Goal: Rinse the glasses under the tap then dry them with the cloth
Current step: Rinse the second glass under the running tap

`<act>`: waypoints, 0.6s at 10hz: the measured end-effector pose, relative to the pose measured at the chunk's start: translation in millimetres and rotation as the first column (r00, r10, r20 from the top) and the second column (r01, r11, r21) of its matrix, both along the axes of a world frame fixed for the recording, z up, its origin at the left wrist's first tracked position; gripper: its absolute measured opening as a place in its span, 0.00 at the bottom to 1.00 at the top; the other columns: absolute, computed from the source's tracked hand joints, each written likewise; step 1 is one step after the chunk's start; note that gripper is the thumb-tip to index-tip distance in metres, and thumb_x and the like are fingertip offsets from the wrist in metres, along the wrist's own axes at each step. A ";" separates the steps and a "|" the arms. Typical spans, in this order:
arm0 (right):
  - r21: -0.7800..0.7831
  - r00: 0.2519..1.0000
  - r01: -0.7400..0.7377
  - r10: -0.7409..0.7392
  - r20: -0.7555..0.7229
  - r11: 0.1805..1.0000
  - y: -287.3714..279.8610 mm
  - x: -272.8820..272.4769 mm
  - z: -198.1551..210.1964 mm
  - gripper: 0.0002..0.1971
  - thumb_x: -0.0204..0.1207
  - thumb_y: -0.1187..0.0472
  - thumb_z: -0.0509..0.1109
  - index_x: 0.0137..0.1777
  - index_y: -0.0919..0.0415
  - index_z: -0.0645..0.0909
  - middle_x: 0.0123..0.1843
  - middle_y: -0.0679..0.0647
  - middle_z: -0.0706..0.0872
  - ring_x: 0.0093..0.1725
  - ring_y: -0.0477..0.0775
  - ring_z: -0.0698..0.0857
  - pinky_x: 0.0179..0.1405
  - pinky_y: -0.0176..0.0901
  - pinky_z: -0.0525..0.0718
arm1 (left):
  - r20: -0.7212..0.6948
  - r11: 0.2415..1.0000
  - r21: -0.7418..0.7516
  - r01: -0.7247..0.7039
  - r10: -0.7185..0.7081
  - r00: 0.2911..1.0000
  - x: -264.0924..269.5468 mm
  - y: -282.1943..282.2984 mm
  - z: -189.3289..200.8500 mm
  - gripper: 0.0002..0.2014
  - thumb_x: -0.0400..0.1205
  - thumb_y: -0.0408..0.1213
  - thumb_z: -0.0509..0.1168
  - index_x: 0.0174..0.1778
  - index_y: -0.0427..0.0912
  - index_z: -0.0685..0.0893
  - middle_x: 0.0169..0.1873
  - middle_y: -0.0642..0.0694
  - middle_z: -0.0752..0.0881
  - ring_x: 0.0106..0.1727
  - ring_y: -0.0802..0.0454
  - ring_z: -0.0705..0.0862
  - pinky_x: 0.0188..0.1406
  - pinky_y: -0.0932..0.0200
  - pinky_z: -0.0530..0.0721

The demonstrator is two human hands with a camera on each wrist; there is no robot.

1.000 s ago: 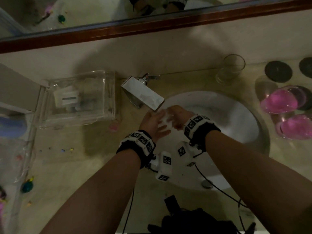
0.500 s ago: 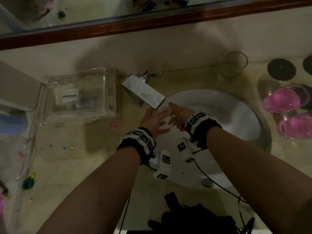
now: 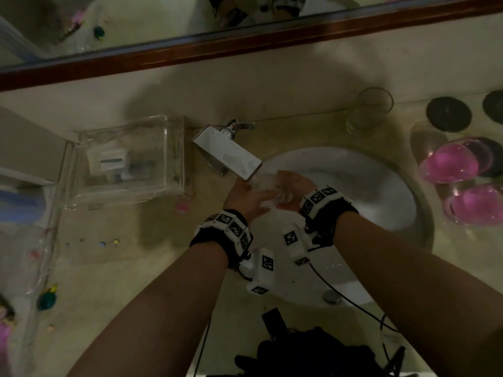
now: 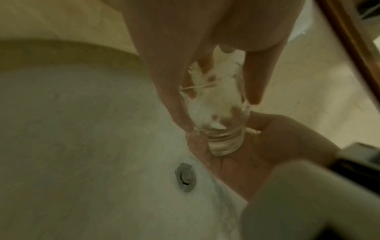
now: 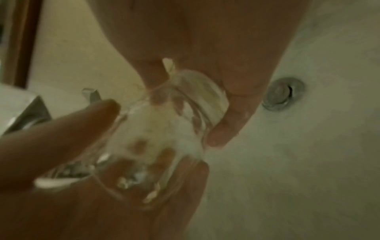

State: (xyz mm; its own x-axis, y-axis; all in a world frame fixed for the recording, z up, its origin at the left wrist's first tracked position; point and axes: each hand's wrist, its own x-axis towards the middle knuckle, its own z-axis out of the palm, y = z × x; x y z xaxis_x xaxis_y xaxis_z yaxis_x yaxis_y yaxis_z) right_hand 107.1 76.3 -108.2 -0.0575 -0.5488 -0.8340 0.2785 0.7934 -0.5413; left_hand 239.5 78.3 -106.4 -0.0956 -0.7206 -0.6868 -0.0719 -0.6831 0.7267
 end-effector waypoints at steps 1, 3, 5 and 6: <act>0.003 0.999 0.029 -0.029 0.046 1.000 4.4 2.3 1.8 0.17 0.83 0.51 0.62 0.64 0.62 0.75 0.64 0.66 0.80 0.63 0.65 0.81 0.61 0.56 0.82 | 0.102 0.992 -0.107 0.069 -0.058 0.993 0.6 3.2 1.2 0.29 0.67 0.34 0.80 0.59 0.53 0.75 0.59 0.50 0.82 0.56 0.47 0.85 0.51 0.46 0.88; -0.022 0.983 0.123 -0.119 0.137 0.992 13.9 6.0 -2.3 0.23 0.83 0.54 0.63 0.73 0.65 0.71 0.72 0.65 0.76 0.69 0.68 0.78 0.51 0.56 0.85 | 0.271 0.928 -0.295 0.226 -0.145 0.952 0.0 5.8 4.0 0.25 0.69 0.38 0.81 0.57 0.51 0.76 0.52 0.53 0.81 0.55 0.52 0.81 0.60 0.51 0.82; -0.029 0.981 0.123 -0.117 0.158 0.992 14.9 6.3 -1.0 0.20 0.84 0.59 0.61 0.74 0.66 0.70 0.73 0.65 0.75 0.69 0.67 0.77 0.43 0.51 0.85 | 0.286 0.939 -0.270 0.213 -0.133 0.949 1.6 6.0 -0.9 0.30 0.67 0.40 0.82 0.61 0.49 0.74 0.55 0.52 0.81 0.57 0.53 0.82 0.55 0.58 0.78; 0.014 0.971 0.154 -0.154 0.184 0.988 10.2 8.3 1.1 0.18 0.84 0.56 0.61 0.70 0.65 0.73 0.72 0.65 0.76 0.69 0.67 0.78 0.53 0.57 0.84 | 0.275 0.943 -0.262 0.206 -0.131 0.952 2.0 4.0 0.8 0.31 0.68 0.40 0.82 0.65 0.45 0.76 0.58 0.51 0.81 0.61 0.51 0.81 0.59 0.56 0.78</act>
